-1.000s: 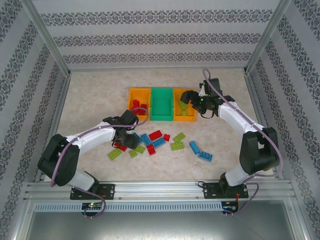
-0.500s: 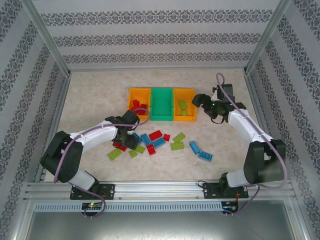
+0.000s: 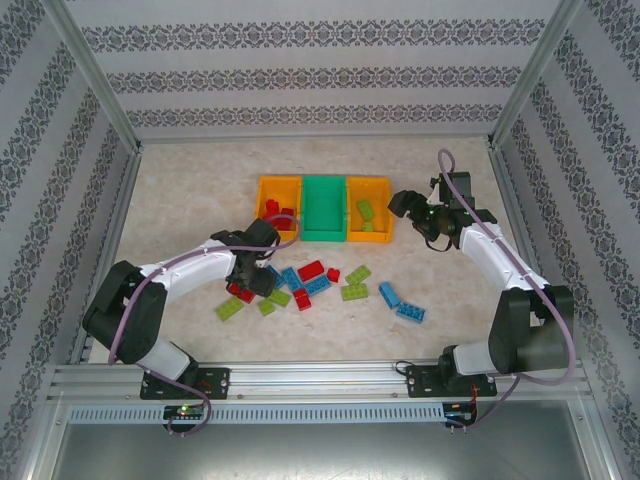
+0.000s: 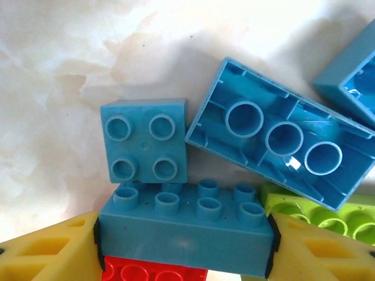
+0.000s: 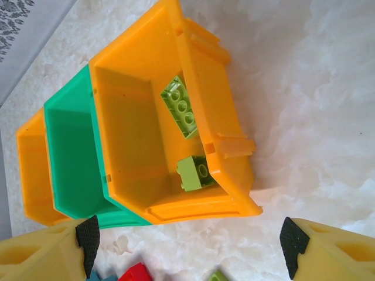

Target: Sort the legos into containers by color

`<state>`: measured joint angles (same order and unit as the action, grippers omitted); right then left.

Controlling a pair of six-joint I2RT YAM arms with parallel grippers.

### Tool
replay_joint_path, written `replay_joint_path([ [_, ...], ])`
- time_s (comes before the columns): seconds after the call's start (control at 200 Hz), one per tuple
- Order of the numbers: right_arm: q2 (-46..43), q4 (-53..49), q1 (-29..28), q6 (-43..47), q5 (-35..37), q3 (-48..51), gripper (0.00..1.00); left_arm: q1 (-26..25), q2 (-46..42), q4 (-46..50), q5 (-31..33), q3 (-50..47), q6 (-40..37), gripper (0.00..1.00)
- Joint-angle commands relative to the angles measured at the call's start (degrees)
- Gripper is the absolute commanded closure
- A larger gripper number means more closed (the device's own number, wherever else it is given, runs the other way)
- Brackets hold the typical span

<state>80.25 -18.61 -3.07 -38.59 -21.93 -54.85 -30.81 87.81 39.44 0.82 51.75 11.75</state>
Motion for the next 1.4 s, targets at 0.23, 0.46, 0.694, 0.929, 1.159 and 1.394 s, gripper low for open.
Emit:
replay_joint_path([
  [0.23,-2.9,-1.2,1.8,2.6,0.6,1.6,0.16,-0.7,-4.4,9.2,2.8,9.8,1.6,0.36],
  [0.46,-3.9,-1.6,1.6,3.3,0.1,3.9,0.16,-0.7,-1.8,5.1,-4.2,19.8,1.5,0.36],
  [0.694,-8.2,-3.3,0.6,4.4,1.5,9.9,0.16,-1.7,9.3,-0.7,-14.1,32.7,1.7,0.37],
  [0.929,-14.5,-4.2,-4.0,3.4,4.6,16.2,0.17,-1.8,23.2,1.0,-14.5,47.4,1.9,0.37],
  [1.159,-15.9,-12.3,-12.9,5.8,12.1,15.0,0.19,-1.8,33.6,5.9,-9.7,59.1,4.4,0.36],
  [1.394,-12.7,-9.8,-26.3,13.6,17.6,12.1,0.23,-1.6,37.4,5.3,-7.8,62.3,8.3,0.28],
])
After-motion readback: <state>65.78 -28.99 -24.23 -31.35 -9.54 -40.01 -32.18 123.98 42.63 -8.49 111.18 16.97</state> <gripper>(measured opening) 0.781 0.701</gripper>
